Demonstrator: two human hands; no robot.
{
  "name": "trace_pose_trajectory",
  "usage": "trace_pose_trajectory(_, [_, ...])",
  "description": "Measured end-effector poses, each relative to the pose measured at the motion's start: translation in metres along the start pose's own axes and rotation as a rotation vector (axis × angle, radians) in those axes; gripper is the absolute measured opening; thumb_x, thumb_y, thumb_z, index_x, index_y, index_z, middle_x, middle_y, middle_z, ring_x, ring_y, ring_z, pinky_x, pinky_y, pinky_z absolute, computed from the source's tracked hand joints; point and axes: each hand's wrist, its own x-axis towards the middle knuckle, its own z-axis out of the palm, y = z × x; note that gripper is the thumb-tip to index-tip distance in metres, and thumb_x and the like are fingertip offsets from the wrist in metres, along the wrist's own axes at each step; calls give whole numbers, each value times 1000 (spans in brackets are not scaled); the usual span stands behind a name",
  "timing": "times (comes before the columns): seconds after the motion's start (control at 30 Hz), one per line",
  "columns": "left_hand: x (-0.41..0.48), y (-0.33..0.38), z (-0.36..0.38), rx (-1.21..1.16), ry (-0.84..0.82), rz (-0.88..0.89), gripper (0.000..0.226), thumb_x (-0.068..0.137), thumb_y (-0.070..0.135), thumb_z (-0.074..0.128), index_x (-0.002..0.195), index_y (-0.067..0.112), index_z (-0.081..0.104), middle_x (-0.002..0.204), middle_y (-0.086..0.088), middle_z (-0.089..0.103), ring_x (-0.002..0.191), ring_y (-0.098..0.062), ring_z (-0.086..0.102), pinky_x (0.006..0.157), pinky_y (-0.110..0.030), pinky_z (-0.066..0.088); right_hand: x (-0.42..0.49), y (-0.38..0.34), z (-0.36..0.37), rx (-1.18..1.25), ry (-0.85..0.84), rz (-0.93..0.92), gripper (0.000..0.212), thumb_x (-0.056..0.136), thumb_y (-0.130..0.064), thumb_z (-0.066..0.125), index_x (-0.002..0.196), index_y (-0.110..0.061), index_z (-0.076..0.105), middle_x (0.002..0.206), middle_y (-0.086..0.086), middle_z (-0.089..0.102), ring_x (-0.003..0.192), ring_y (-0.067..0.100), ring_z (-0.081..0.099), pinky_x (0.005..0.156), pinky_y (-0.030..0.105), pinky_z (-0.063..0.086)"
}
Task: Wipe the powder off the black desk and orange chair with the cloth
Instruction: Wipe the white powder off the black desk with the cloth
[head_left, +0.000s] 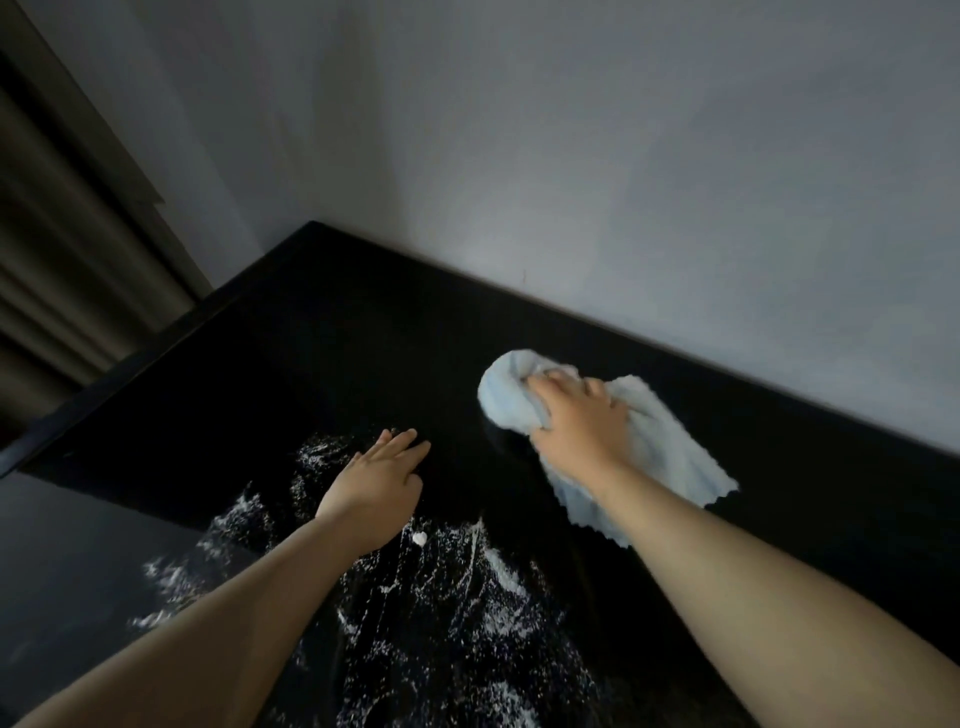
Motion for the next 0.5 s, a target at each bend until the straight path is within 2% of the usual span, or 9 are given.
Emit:
trace_pose_trajectory(0.13, [-10,-5,8,43,28,6,55,96,17,29,149,29,19,158,11,6,145,-7,-5,117,-34,1,-49,-19,21,71,2,-277,41,85,-33,48,125,-44,44,136,-15,45,115,22,40,90,40,31])
trace_pose_trajectory(0.27, [-21,-7,13,58,37,18,54,96,18,29,149,29,20,158,12,7,145,-8,-4,117,-35,1,-96,-33,16,265,-180,-507,34,77,-37,54,112,-40,53,114,-18,56,102,12,40,80,33,29])
trace_pose_trajectory(0.3, [-25,-7,14,70,30,26,54,96,19,29,149,29,19,158,12,6,145,-8,-4,117,-35,1,-96,-33,10,296,-202,-506,32,77,-37,52,109,-39,54,107,-18,57,97,12,42,79,33,32])
trace_pose_trajectory(0.37, [-30,-7,16,89,14,34,54,97,20,28,149,30,17,158,11,5,145,-8,-5,117,-36,0,-78,-30,-1,324,-112,-391,37,76,-28,55,112,-36,56,101,-9,61,93,21,52,80,37,41])
trace_pose_trajectory(0.43, [-34,-8,17,96,9,41,54,97,20,27,149,29,15,158,11,4,145,-8,-6,116,-35,-3,-53,-27,-11,261,-10,-196,49,77,-24,59,124,-34,50,110,-3,62,101,27,55,84,40,43])
trace_pose_trajectory(0.5, [-37,-9,16,64,23,57,54,97,18,28,149,28,15,158,11,7,145,-7,-4,116,-35,-4,-48,-31,-8,152,-2,-79,54,80,-29,56,131,-39,39,120,-7,56,111,24,51,89,40,41])
